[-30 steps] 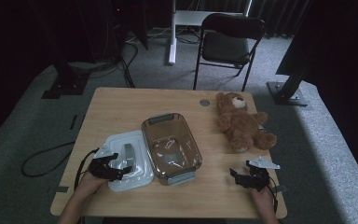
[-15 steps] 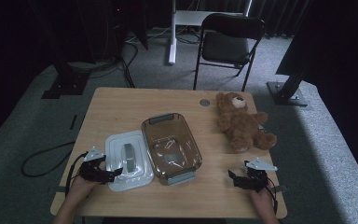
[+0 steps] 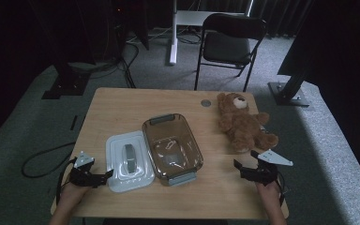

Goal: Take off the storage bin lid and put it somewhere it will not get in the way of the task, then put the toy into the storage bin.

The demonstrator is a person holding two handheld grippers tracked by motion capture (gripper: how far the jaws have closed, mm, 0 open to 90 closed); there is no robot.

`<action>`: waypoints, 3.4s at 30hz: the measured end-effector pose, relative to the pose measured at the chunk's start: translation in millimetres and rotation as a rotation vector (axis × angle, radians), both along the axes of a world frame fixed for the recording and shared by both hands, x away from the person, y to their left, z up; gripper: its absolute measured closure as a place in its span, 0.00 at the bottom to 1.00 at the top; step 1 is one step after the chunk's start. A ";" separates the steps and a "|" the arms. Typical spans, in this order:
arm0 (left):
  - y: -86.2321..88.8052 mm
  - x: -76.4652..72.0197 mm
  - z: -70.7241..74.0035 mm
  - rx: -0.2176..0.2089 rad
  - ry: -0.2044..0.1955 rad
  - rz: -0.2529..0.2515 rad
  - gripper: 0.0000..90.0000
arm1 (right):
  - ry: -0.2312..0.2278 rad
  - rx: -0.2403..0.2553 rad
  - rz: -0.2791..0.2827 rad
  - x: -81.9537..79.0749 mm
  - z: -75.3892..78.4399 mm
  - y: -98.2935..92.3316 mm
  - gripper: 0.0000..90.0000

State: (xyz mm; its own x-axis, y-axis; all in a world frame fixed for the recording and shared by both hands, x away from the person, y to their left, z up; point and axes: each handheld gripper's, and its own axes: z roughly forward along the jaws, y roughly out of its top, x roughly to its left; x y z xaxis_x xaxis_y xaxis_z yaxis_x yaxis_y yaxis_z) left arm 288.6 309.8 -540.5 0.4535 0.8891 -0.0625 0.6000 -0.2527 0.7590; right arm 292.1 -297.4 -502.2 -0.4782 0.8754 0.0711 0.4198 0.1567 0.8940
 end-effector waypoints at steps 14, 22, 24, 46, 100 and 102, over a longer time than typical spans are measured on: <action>12.1 -11.3 -4.2 0.022 0.003 0.144 0.05 | 0.022 0.009 -0.150 32.7 21.9 -7.1 0.12; 21.4 -17.0 -5.9 0.026 0.022 0.226 0.03 | 0.006 0.038 -0.203 49.6 33.7 -17.1 0.12; 23.0 -17.3 -6.7 0.027 0.028 0.233 0.03 | 0.017 0.033 -0.204 57.5 37.0 -18.1 0.12; 23.4 -14.8 -16.3 0.103 0.050 0.281 0.03 | 0.166 0.026 -0.297 142.1 38.3 -28.0 0.12; 20.4 -11.4 -16.2 0.101 0.052 0.308 0.03 | 0.233 -0.103 -0.272 147.2 12.2 1.8 0.73; 20.4 -11.4 -16.2 0.101 0.052 0.308 0.03 | 0.228 -0.089 -0.268 144.8 17.8 1.4 0.74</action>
